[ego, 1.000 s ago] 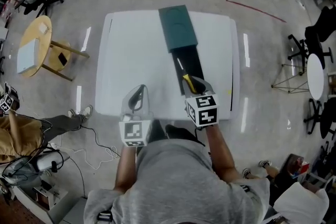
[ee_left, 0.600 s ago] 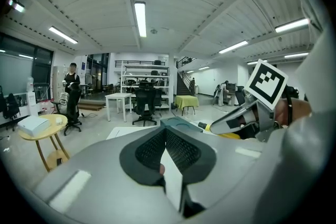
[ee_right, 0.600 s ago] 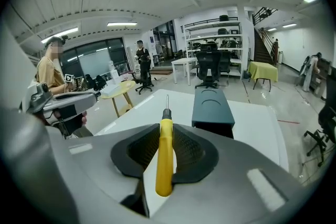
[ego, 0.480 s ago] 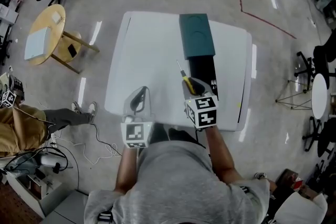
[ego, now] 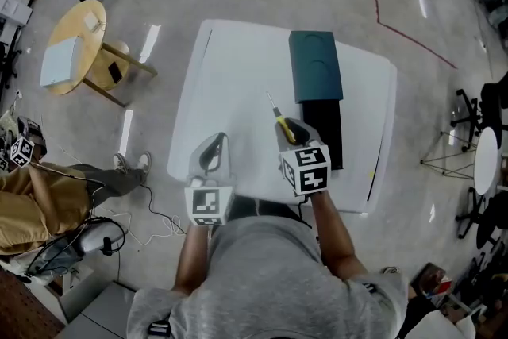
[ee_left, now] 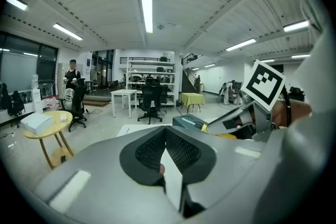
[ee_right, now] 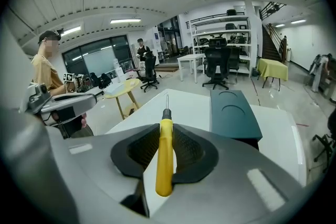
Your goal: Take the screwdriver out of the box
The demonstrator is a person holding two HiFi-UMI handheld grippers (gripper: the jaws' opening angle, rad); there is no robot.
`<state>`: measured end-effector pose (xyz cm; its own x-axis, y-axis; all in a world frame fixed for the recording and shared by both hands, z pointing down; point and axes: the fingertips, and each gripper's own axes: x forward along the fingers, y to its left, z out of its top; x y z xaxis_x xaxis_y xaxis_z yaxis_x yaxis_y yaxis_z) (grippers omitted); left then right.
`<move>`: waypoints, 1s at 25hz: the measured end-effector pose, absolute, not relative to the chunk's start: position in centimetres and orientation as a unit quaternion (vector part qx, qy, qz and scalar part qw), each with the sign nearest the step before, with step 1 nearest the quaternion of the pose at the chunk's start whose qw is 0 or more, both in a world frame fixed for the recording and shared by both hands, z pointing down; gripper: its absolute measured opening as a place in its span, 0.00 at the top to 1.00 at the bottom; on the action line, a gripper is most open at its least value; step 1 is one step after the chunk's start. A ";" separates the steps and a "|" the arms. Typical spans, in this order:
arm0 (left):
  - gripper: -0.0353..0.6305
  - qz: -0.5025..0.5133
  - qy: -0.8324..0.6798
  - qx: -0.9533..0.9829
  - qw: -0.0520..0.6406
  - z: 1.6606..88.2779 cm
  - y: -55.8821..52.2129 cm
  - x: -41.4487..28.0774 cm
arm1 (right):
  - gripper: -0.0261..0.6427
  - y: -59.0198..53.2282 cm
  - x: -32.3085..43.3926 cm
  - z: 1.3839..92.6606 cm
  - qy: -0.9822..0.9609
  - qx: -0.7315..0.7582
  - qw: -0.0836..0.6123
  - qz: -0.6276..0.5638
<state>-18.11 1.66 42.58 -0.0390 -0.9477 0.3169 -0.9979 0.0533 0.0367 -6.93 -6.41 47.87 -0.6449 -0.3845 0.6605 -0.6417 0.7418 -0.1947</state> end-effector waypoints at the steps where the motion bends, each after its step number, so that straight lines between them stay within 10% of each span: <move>1: 0.93 0.098 -0.713 0.681 0.131 42.8 1.2 -18.6 | 0.84 -6.8 -7.4 48.1 -0.881 0.290 0.307 0.213; 25: 0.93 0.128 -0.679 0.694 0.202 51.3 -8.9 -25.9 | 0.84 -15.2 -16.3 56.8 -0.863 0.274 0.333 0.262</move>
